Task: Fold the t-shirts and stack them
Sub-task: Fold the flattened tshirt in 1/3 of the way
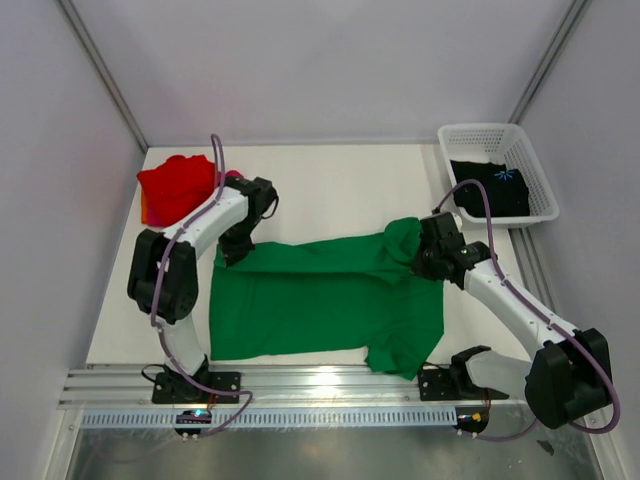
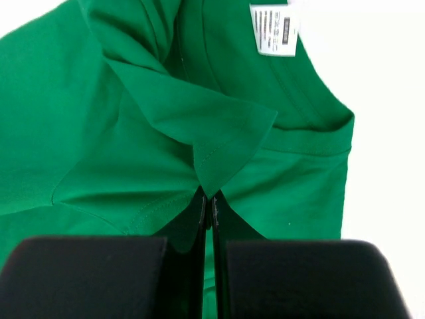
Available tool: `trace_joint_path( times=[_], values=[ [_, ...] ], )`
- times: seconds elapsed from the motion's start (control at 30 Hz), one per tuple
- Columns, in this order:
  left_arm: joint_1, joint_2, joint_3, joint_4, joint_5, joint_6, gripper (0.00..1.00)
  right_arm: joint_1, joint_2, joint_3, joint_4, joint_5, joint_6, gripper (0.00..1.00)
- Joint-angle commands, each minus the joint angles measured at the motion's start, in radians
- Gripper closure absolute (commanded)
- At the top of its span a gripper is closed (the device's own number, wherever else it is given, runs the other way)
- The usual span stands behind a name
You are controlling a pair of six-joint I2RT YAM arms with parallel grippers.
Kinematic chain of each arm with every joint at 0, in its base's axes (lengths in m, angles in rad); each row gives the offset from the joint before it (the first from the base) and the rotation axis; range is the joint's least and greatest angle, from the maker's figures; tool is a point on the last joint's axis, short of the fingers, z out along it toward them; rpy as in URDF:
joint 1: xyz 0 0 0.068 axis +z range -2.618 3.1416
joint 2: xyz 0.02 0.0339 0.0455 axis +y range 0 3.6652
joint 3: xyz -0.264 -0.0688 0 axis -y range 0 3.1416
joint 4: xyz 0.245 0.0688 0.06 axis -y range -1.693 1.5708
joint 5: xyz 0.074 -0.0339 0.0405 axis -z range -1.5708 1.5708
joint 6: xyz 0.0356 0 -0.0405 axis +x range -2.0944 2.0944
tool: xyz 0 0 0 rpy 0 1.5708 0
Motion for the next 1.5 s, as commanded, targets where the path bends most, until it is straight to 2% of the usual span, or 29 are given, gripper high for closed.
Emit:
trace_joint_path(
  times=[0.0, 0.43, 1.23, 1.3, 1.37, 1.4, 1.43, 1.47],
  values=[
    [0.003, -0.023, -0.054, 0.021, -0.013, -0.051, 1.00, 0.006, -0.022, -0.035, 0.011, 0.010, 0.022, 0.97],
    [-0.004, 0.055, -0.094, 0.062, 0.036, -0.036, 1.00, 0.011, -0.020, -0.046, 0.008, 0.025, 0.029, 0.97],
    [-0.017, 0.092, -0.165, 0.084, 0.089, -0.047, 1.00, 0.011, 0.015, -0.043, 0.016, 0.021, 0.026, 0.97],
    [-0.018, 0.093, -0.162, 0.084, 0.097, -0.045, 1.00, 0.011, 0.020, -0.040, 0.014, 0.019, 0.025, 0.95],
    [-0.021, 0.094, -0.156, 0.082, 0.109, -0.044, 0.89, 0.011, 0.037, -0.029, 0.004, 0.025, 0.025, 0.84],
    [-0.021, 0.095, -0.153, 0.084, 0.114, -0.042, 0.75, 0.012, 0.043, -0.025, -0.003, 0.027, 0.023, 0.74],
    [-0.023, 0.095, -0.147, 0.081, 0.114, -0.038, 0.61, 0.011, 0.049, -0.020, -0.007, 0.030, 0.022, 0.71],
    [-0.023, 0.095, -0.142, 0.079, 0.114, -0.038, 0.57, 0.012, 0.055, -0.013, -0.015, 0.033, 0.020, 0.69]
  ],
)
